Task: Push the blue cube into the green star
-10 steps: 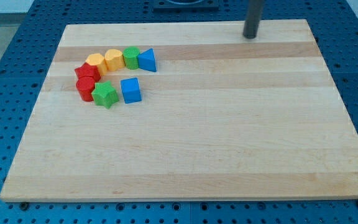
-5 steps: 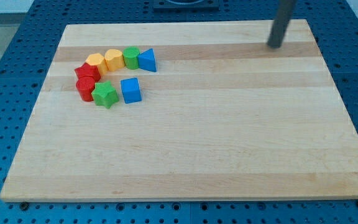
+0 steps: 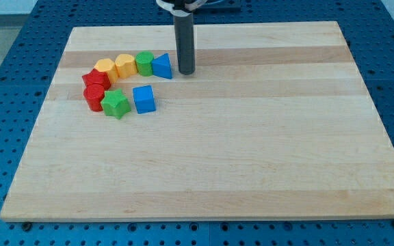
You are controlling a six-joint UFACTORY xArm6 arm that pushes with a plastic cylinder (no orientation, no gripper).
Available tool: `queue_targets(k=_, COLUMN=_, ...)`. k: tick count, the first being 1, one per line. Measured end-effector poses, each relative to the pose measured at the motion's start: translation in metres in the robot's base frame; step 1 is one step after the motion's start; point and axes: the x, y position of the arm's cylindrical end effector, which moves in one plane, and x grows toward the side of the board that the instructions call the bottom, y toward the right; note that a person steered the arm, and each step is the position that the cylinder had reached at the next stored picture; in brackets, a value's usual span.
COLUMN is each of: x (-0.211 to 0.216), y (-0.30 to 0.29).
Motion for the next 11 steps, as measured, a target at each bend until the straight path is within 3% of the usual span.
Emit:
queue_targets(k=3, x=0.000, y=-0.028)
queue_targets(k=4, x=0.017, y=-0.005)
queue_targets(k=6, x=0.061, y=-0.014)
queue_targets(k=11, x=0.075, y=-0.046)
